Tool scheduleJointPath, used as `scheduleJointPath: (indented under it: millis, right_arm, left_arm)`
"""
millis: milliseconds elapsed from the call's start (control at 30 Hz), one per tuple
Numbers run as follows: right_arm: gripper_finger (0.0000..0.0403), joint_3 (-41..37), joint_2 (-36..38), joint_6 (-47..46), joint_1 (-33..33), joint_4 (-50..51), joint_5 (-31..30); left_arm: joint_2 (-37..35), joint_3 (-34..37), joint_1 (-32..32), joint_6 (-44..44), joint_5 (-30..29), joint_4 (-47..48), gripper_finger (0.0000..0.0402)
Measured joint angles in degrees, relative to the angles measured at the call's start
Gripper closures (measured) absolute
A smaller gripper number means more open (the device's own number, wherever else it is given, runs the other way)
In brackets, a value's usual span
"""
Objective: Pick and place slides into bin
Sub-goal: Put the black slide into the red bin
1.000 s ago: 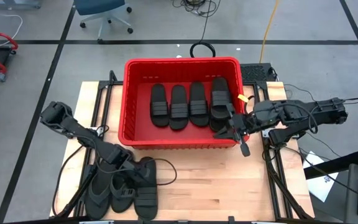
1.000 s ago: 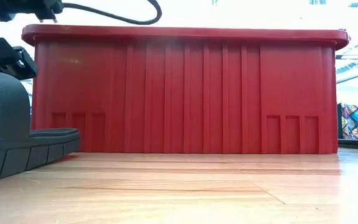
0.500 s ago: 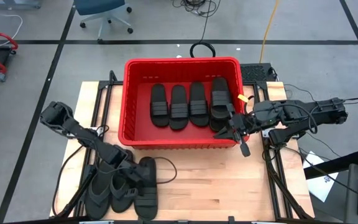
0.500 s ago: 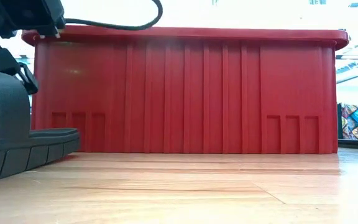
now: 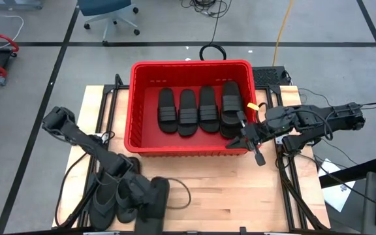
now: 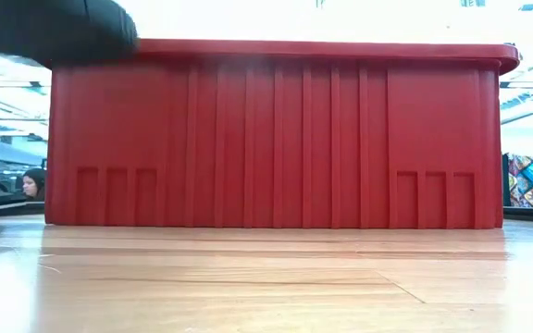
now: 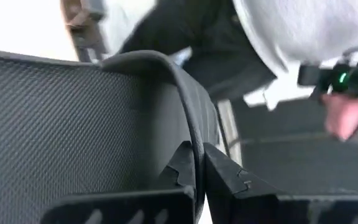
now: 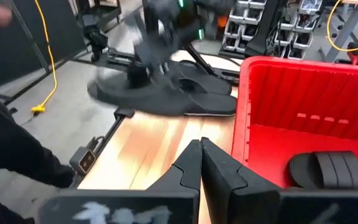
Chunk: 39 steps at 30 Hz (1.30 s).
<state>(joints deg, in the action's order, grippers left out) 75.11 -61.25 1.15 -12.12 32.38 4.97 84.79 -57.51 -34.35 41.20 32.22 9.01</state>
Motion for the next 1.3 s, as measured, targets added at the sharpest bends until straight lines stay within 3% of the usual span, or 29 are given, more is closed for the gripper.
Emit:
scheduleJointPath:
  millis: [133, 267, 433, 567, 700, 933, 1067, 1200, 1300]
  right_arm:
    - [0.0403, 0.0, 0.02, 0.22, 0.02, 1.46, 0.09]
    - [0.0403, 0.0, 0.02, 1.42, 0.02, 2.89, 2.09]
    - [0.0403, 0.0, 0.02, 3.03, 0.0, 2.33, 3.26]
    - [0.0403, 0.0, 0.02, 4.56, 0.0, 2.21, 3.24]
    - [0.0403, 0.0, 0.02, 5.74, 0.17, 1.92, 1.1]
    - [0.0403, 0.0, 0.02, 3.06, 0.55, 0.34, -7.66]
    - [0.0403, 0.0, 0.02, 2.31, 0.55, 0.4, -13.46]
    - [0.0403, 0.0, 0.02, -0.63, 0.55, -0.4, -19.53]
    - [0.0403, 0.0, 0.02, -2.29, 0.56, -0.88, -20.84]
  left_arm:
    - [0.0, -17.03, -0.78, -9.57, -1.07, 25.47, 0.0398]
    - [-0.02, -34.19, 1.82, -16.96, -8.64, 48.39, 0.0398]
    - [-0.04, -52.57, 10.93, -22.24, -22.6, 64.39, 0.0399]
    - [-0.22, -61.68, 21.7, -28.84, -24.52, 66.94, 0.04]
    - [-0.06, -65.74, 34.39, -40.17, -21.28, 67.94, 0.04]
    - [6.66, -65.51, 56.53, -60.77, -5.72, 66.95, 0.0401]
    - [14.77, -65.51, 61.44, -71.48, -1.34, 66.7, 0.04]
    - [22.37, -65.47, 62.16, -81.53, 0.21, 66.82, 0.04]
    - [26.24, -65.77, 62.06, -85.77, 1.55, 67.26, 0.04]
